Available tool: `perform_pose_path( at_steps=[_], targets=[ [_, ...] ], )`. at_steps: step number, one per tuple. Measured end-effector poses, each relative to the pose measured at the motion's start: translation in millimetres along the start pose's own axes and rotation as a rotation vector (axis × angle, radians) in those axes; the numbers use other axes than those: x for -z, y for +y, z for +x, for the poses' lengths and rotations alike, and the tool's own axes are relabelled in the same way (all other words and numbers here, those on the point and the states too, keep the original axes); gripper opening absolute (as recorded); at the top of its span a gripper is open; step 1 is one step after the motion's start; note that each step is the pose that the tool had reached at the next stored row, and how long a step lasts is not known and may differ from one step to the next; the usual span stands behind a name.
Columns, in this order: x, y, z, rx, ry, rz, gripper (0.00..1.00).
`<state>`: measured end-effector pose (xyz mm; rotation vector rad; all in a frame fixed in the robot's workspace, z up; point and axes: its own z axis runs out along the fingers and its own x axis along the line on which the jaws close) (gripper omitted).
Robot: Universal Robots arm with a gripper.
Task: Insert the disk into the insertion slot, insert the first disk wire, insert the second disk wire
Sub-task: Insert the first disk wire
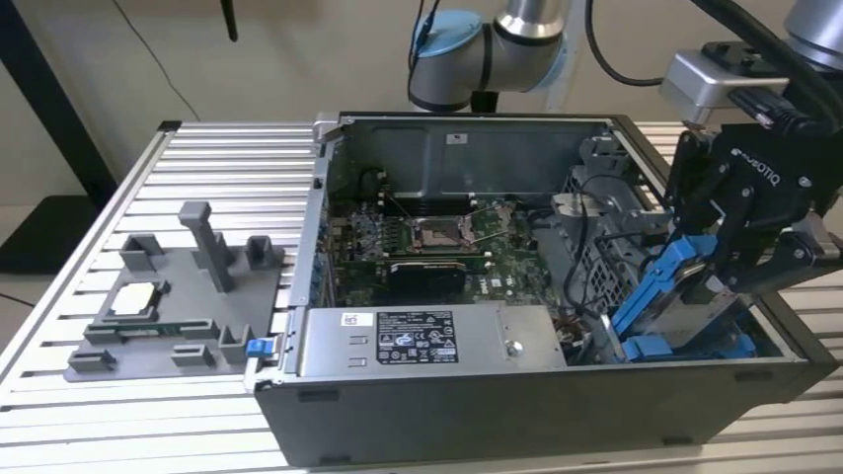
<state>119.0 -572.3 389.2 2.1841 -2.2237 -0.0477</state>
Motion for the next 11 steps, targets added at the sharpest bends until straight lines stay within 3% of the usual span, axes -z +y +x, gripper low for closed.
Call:
perform_pose_path(
  at_steps=[4, 5, 11],
  targets=[
    [-1.9, 0.0, 0.0, -0.003, -0.0004, 0.0001, 1.00],
    [-2.4, 0.0, 0.0, -0.003, -0.0006, 0.0002, 0.00],
    [-3.3, 0.3, 0.0, -0.008, -0.0010, 0.0002, 0.00]
  ],
)
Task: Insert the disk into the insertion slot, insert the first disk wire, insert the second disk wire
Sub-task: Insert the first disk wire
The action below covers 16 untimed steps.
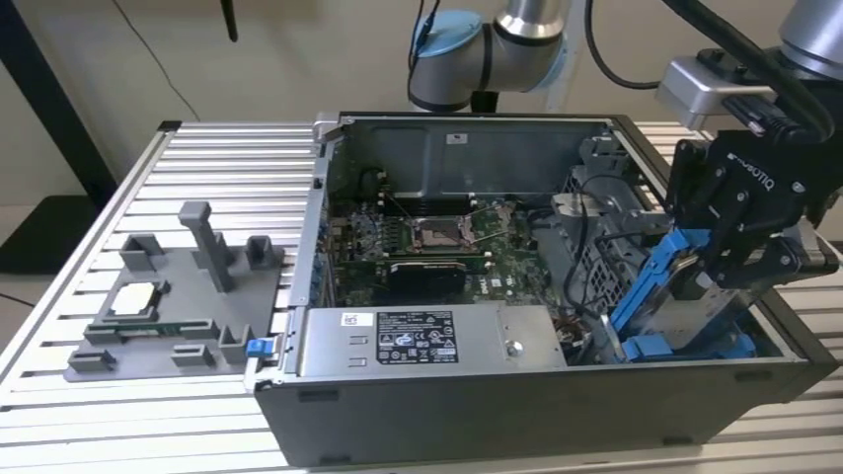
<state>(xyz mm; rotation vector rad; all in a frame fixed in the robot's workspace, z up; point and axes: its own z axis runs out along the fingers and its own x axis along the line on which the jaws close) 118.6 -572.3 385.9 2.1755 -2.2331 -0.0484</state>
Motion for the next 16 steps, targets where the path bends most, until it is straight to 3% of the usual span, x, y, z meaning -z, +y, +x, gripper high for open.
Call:
perform_pose_path(
  at_steps=[8, 9, 16],
  targets=[
    [-0.2, 0.6, 0.0, -0.001, -0.0016, -0.0001, 0.00],
    [-0.2, 0.6, 0.1, -0.001, -0.0016, -0.0001, 1.00],
    [4.3, 1.9, 0.0, -0.001, -0.0019, -0.0001, 1.00]
  ],
)
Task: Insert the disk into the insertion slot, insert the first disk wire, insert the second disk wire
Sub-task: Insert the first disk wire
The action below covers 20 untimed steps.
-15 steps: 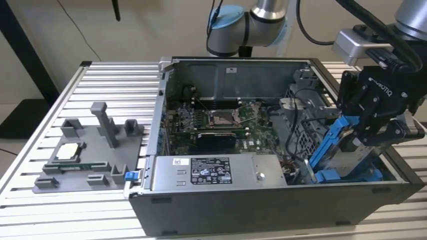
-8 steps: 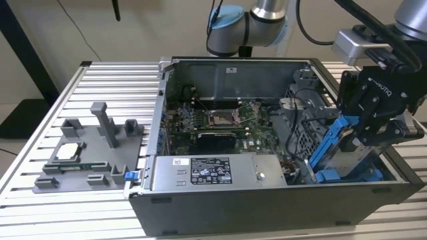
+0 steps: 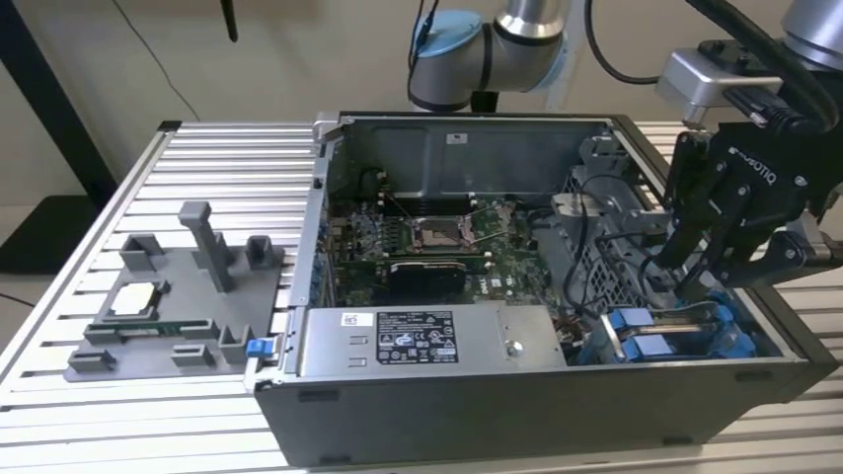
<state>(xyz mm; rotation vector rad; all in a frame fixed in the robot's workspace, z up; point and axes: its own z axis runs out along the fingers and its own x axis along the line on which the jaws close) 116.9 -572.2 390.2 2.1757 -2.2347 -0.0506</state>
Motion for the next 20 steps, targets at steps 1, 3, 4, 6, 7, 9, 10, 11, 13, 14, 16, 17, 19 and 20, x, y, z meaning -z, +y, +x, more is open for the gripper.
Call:
perform_pose_path(
  at_steps=[1, 3, 4, 6, 7, 9, 10, 11, 13, 14, 16, 17, 19, 20],
  targets=[
    [0.5, 0.0, -0.3, 0.000, -0.0002, 0.0000, 1.00],
    [3.3, 0.2, -0.6, 0.000, 0.0000, 0.0000, 1.00],
    [5.3, 0.4, -0.7, 0.000, 0.0000, 0.0000, 1.00],
    [7.7, 0.8, -1.9, 0.000, -0.0003, 0.0000, 1.00],
    [8.3, 1.1, -3.2, 0.000, 0.0000, 0.0000, 1.00],
    [8.7, 1.6, -6.9, 0.000, 0.0000, 0.0000, 1.00],
    [8.6, 1.7, -8.6, 0.000, -0.0002, 0.0000, 1.00],
    [8.7, 1.7, -9.3, 0.000, 0.0000, 0.0000, 1.00],
    [8.7, 1.8, -9.3, 0.000, 0.0001, 0.0000, 1.00],
    [8.7, 1.8, -9.3, 0.000, 0.0001, 0.0000, 1.00],
    [8.5, 1.8, -9.3, 0.000, -0.0001, 0.0000, 1.00],
    [8.7, 1.8, -9.4, 0.000, 0.0001, 0.0000, 1.00],
    [8.7, 1.8, -9.4, 0.000, 0.0001, 0.0000, 1.00],
    [8.6, 1.8, -9.4, 0.000, 0.0000, 0.0000, 1.00]
  ],
)
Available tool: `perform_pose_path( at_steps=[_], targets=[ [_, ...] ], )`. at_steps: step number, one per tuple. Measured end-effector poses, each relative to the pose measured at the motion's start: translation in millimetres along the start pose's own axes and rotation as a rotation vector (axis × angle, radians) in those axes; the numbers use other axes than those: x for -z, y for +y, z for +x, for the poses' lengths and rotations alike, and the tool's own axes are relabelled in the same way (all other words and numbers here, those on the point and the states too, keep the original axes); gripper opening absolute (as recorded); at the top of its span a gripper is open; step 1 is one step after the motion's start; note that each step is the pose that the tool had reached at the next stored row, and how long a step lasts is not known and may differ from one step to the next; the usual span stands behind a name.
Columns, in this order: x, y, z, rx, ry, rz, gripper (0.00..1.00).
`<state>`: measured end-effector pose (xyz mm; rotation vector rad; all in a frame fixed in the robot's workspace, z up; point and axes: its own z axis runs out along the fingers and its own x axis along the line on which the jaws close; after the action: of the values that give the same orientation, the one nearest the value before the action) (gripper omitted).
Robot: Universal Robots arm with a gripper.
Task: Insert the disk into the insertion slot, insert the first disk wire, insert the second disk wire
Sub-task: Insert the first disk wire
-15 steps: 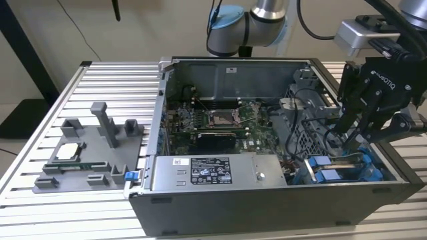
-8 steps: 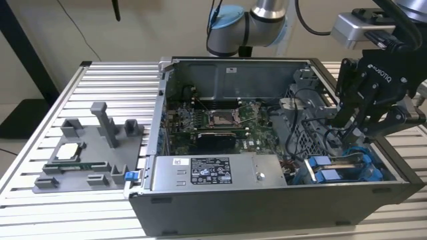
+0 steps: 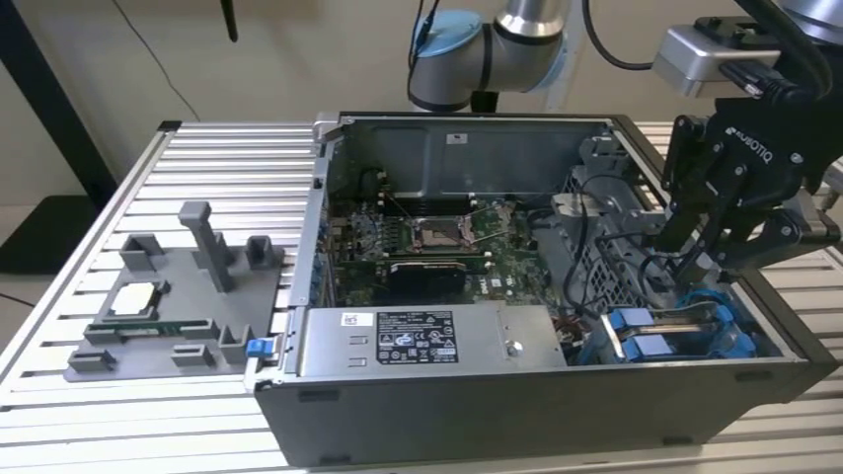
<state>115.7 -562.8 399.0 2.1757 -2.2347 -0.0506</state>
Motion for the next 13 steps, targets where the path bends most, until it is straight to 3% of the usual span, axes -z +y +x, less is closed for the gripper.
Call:
perform_pose_path(
  at_steps=[7, 13],
  targets=[
    [0.1, 0.0, -0.4, 0.000, 0.0001, 0.0000, 1.00],
    [0.5, 0.4, -11.6, 0.000, -0.0001, 0.0000, 1.00]
  ],
)
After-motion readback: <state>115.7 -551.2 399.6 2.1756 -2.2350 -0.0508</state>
